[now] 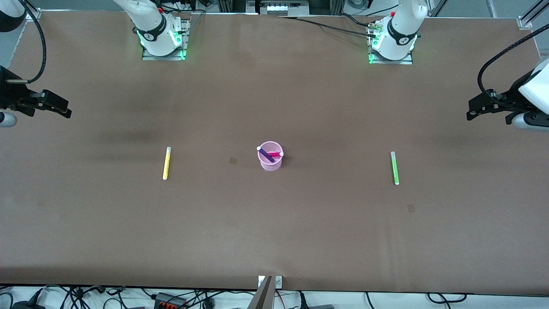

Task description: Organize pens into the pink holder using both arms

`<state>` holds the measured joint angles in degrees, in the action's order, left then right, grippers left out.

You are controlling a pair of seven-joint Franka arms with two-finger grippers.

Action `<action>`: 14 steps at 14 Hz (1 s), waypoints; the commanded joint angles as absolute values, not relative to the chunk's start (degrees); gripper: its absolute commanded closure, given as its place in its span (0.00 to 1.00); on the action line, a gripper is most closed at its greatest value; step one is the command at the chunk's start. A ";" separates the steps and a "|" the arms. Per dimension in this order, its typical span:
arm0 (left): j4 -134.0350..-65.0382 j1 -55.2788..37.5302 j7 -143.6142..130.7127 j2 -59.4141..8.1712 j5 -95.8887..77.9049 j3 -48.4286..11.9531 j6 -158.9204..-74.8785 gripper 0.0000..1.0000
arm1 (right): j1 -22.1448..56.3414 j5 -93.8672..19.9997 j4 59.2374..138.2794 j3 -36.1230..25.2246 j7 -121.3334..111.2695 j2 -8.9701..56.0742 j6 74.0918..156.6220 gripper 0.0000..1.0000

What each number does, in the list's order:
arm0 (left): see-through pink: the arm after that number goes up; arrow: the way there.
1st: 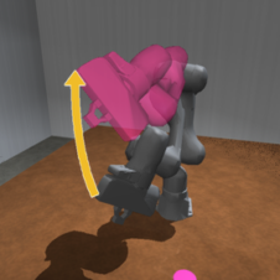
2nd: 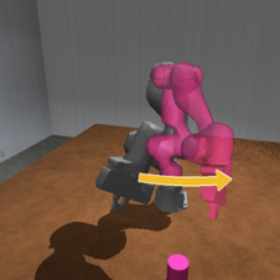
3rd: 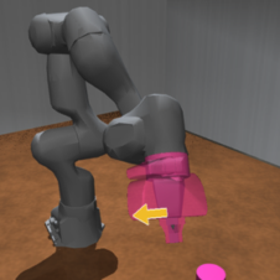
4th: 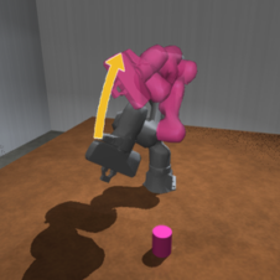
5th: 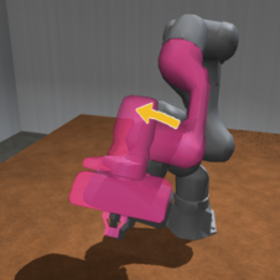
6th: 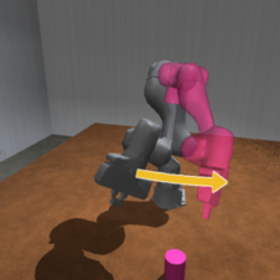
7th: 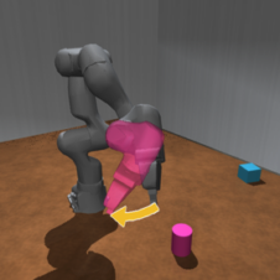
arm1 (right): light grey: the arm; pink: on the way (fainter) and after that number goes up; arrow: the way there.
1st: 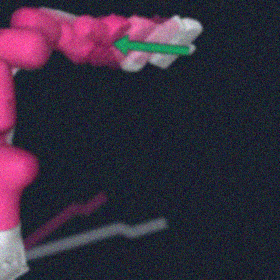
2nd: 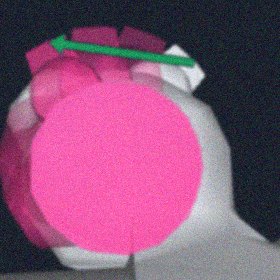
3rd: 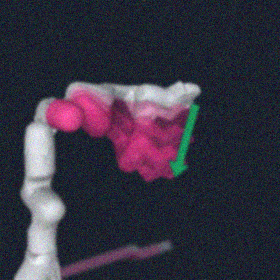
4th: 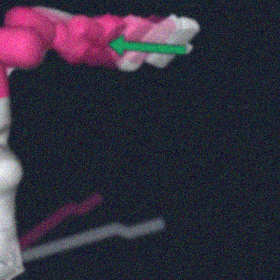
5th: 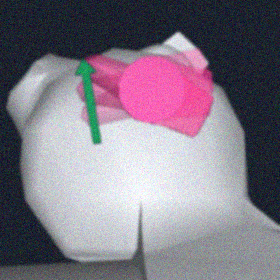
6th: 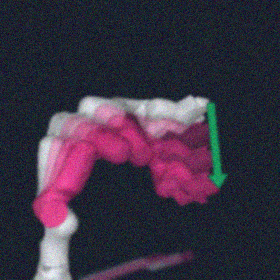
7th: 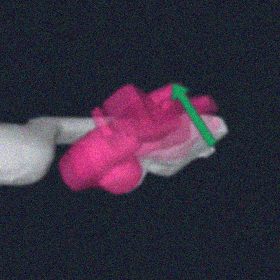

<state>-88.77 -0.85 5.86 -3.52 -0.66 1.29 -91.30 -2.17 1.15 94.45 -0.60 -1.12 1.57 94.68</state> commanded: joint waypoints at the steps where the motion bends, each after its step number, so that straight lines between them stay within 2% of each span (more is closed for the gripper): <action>1: -89.65 -0.88 6.15 -2.37 -1.67 1.23 -91.32 0.00 | -3.08 0.44 96.50 0.18 -1.49 -0.26 95.27 0.00; 5: -89.65 -0.88 6.24 -2.46 -1.67 1.23 -91.23 0.00 | -3.08 0.44 100.36 0.26 -1.49 -2.54 98.08 0.00; 14: -89.47 -0.97 6.07 -2.46 -1.67 1.23 -90.88 0.00 | -3.08 0.44 100.28 0.26 -1.49 -2.73 97.82 0.00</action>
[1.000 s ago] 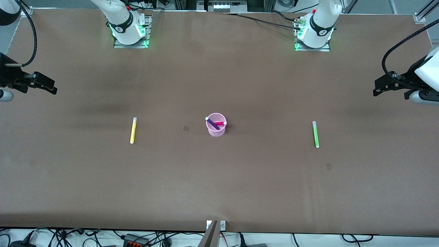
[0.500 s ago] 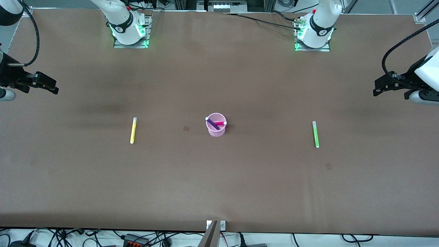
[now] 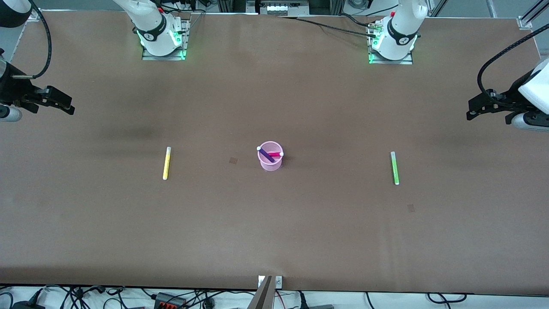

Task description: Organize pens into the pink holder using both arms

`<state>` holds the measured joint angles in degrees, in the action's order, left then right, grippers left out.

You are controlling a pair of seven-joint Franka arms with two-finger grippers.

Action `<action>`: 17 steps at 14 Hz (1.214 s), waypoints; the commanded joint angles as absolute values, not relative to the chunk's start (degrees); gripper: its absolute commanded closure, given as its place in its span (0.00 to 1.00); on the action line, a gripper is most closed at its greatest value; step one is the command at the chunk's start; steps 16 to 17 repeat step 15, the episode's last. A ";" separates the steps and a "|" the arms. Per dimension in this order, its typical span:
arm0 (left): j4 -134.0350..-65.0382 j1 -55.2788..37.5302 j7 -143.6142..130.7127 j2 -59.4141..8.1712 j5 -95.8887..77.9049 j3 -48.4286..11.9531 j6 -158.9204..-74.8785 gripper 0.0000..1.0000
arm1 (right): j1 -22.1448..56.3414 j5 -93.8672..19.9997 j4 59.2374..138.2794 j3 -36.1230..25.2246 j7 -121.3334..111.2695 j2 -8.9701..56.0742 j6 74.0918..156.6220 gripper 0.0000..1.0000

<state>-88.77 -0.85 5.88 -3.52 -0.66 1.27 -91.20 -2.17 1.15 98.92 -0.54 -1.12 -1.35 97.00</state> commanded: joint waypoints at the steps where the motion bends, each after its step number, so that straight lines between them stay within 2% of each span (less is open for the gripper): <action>1: -89.47 -0.97 6.06 -2.46 -1.67 1.23 -90.88 0.00 | -3.08 0.44 100.28 0.26 -1.49 -2.72 97.82 0.00; 17: -89.47 -0.97 5.54 -2.46 -1.67 1.23 -90.88 0.00 | -2.90 0.62 99.49 0.44 -2.28 -2.55 97.65 0.00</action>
